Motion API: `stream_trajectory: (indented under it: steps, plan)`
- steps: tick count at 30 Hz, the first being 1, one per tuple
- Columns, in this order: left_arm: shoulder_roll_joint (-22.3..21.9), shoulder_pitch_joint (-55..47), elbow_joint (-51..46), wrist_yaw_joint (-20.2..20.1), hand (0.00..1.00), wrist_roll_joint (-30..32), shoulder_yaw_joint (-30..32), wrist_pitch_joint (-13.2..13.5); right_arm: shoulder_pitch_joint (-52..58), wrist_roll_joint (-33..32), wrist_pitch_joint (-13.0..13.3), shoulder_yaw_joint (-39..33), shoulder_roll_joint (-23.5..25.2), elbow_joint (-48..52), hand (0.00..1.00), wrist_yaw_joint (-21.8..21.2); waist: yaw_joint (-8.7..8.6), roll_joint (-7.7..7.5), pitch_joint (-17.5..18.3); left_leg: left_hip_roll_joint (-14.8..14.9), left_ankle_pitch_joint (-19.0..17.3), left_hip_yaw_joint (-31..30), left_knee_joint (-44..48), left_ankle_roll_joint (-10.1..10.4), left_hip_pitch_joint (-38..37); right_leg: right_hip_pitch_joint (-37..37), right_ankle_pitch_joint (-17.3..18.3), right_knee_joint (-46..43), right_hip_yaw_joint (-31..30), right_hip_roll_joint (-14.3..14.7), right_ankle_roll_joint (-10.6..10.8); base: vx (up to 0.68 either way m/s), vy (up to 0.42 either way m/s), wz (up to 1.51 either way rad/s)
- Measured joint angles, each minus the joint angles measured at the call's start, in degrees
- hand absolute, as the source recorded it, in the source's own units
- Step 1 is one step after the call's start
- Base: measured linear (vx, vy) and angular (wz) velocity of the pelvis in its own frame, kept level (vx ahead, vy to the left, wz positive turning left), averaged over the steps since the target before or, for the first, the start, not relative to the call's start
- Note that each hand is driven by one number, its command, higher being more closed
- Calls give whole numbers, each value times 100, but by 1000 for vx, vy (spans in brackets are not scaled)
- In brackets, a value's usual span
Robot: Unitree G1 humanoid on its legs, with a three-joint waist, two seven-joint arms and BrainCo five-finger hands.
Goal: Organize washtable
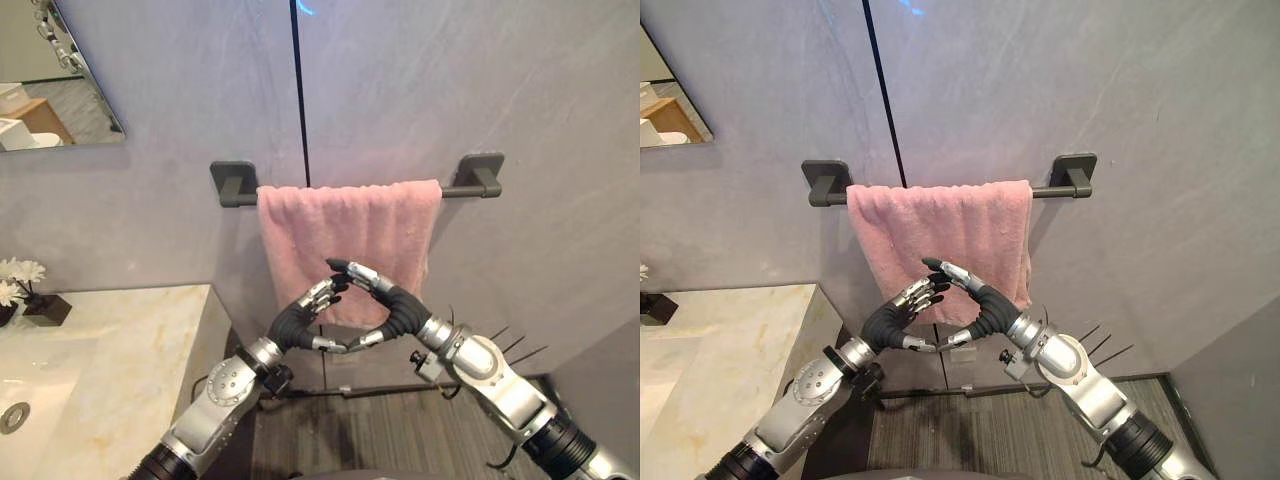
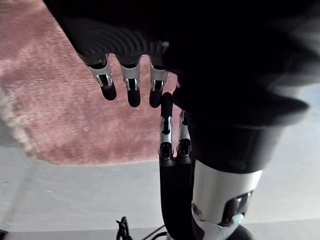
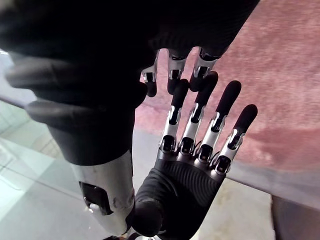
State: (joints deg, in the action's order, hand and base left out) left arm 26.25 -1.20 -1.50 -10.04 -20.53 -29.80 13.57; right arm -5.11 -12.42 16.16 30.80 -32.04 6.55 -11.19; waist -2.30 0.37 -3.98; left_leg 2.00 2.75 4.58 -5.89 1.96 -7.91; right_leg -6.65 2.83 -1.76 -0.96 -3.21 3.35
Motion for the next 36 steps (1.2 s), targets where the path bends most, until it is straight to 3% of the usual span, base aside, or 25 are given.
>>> stream_trajectory:
  steps: [6, 11, 14, 20, 30, 36]
  plan:
    - [-800, -11, 962, 250, 0, 881, 145, -91, 400, 809, -146, -401, 862, -761, 0, 132, 1, -55, -36, 14, 0, 13, -1, -1, 74, 76, 0, 10, -50, -15, 0, 0, 0, 0]
    - [-1140, -10, 1283, 486, 0, 1381, 251, -92, 509, 1149, -179, -705, 1223, -1046, 0, 320, -13, -71, -49, 6, 9, 20, 30, -13, 111, 91, -13, 64, -49, -59, 16, 21, 7, 0]
    - [-1265, -2, 1329, 825, 0, 1548, 742, -86, 534, 1306, -241, -1209, 1626, -1366, 0, 515, -27, -135, -111, -8, 8, 17, 31, -12, 117, 80, -26, 94, -34, -3, 3, 0, 0, 0]
    - [-1192, 5, 1351, 1297, 0, 1911, 1511, -85, 564, 1304, -381, -2097, 1734, -1575, 0, 874, -74, -100, -147, -6, 8, 16, 32, -11, 140, 39, -104, 236, -12, 1, 15, 0, 0, 0]
    - [-1391, -19, 1444, 1567, 0, 2120, 2260, -80, 1057, 1019, -349, -3289, 2065, -1145, 0, 1035, -154, -104, -148, 37, 4, 70, 31, -11, 163, 49, -162, 313, -86, 0, 7, -10, -6, -2]
    - [-1794, -629, 852, 1626, 0, 2110, 2786, -62, 1546, 1021, -349, -3873, 2286, -769, 0, 1117, -161, -105, -149, 7, -4, 82, 31, -15, 166, 62, -161, 306, -68, 10, 9, 0, 0, 0]
